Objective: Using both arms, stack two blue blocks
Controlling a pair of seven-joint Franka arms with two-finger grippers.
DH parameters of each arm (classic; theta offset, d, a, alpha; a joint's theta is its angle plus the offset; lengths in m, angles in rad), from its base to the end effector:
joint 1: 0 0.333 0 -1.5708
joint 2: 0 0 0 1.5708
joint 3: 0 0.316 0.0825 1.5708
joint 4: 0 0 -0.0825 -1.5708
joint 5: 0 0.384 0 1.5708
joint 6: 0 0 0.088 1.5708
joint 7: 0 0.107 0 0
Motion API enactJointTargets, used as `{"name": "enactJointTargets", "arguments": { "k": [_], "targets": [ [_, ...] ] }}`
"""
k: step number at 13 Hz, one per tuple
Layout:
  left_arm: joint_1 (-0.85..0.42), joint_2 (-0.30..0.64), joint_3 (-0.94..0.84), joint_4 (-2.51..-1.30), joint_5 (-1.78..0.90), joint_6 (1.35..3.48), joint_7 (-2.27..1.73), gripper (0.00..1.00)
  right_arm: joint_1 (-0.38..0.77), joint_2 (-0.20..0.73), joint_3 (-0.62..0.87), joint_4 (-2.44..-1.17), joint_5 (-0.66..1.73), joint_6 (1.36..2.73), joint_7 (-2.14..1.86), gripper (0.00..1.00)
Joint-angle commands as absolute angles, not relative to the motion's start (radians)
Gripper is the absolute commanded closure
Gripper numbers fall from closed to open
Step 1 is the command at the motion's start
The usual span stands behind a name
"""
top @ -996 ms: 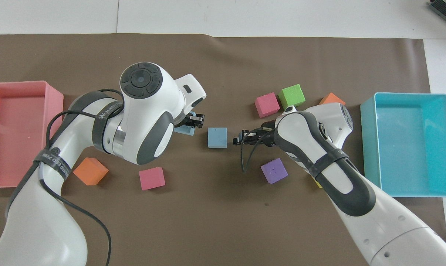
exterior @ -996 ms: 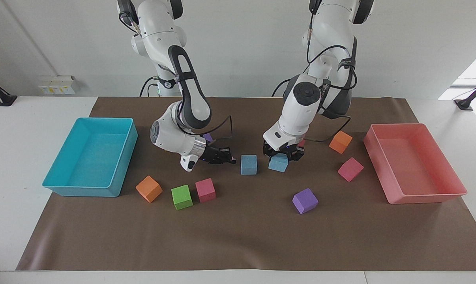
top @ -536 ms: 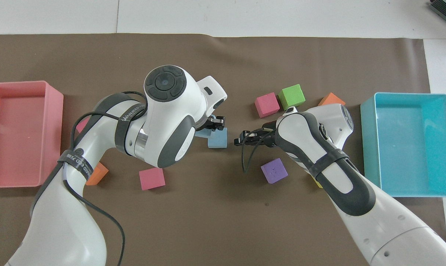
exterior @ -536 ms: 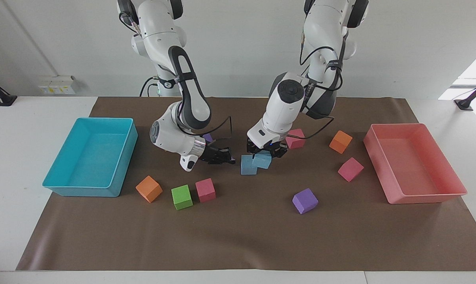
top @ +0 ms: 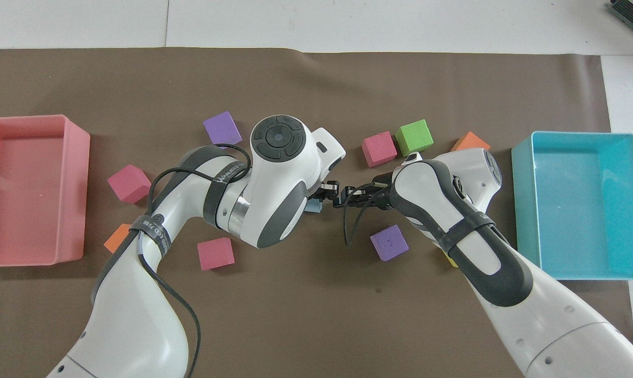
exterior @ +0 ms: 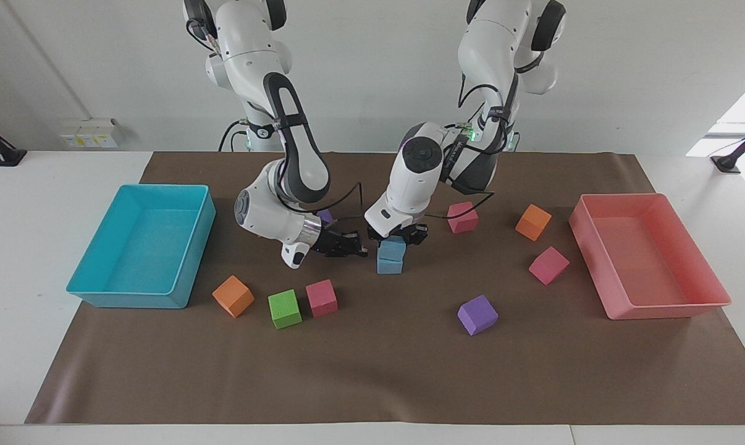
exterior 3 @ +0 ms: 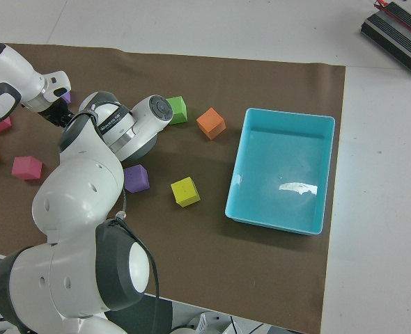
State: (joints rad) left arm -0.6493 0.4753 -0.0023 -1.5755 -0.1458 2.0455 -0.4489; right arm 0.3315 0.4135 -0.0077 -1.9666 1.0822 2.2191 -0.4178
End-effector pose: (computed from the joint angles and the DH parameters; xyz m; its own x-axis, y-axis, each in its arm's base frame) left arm 0.5394 -0.4212 0.3651 0.9882 -0.1383 -0.0651 -0.1304 -0.9850 0.1128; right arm 0.5685 0.2209 0.2602 0.9947 0.0210 -0.1004 -0.0568 -0.7023 -0.7096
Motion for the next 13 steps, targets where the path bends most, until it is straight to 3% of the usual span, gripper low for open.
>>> {"name": "enactJointTargets", "arguments": {
  "k": [1, 11, 13],
  "targets": [
    [-0.669, 0.489, 0.017, -1.546, -0.118, 2.042, -0.503, 1.00, 0.321, 0.394, 0.000, -1.993, 1.112, 2.237, -0.456, 1.00],
    [-0.670, 0.488, 0.017, -1.548, -0.106, 2.066, -0.564, 1.00, 0.322, 0.394, 0.000, -1.993, 1.112, 2.237, -0.456, 1.00],
    [-0.670, 0.488, 0.017, -1.548, -0.106, 2.080, -0.565, 0.87, 0.322, 0.396, 0.000, -1.993, 1.112, 2.237, -0.456, 1.00]
  ]
}}
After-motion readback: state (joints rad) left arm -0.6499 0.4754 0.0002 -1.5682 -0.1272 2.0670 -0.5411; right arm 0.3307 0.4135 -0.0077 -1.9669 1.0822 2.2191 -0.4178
